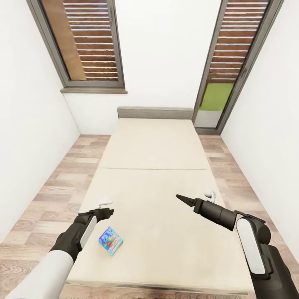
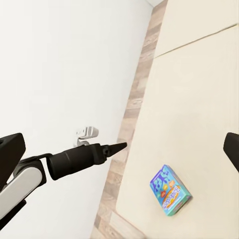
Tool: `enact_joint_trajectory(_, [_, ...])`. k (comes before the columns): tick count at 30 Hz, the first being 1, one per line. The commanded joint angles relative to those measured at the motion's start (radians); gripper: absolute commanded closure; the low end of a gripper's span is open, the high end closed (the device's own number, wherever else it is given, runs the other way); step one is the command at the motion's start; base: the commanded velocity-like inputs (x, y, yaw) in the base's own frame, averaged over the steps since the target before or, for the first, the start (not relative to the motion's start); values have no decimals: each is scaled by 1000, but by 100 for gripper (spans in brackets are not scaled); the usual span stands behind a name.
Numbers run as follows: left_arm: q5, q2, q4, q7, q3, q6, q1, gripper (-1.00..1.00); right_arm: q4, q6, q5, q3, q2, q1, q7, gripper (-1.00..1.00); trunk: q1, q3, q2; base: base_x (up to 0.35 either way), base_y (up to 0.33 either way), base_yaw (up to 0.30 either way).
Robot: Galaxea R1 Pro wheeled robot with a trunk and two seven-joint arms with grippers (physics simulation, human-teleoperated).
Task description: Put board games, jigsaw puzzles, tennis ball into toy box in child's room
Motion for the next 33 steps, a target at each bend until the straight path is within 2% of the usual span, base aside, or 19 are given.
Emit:
enact_joint_trajectory(1, [10, 1, -2, 7, -3, 5, 0, -100, -1, 6, 2, -1, 0, -1, 5, -100, 0, -3, -2, 0, 0, 0])
enact_joint_trajectory(33, [10, 2, -1, 8, -1, -3, 0, -100, 2, 3, 5, 10, 3, -1, 4, -100, 0, -56, -2, 0, 0, 0])
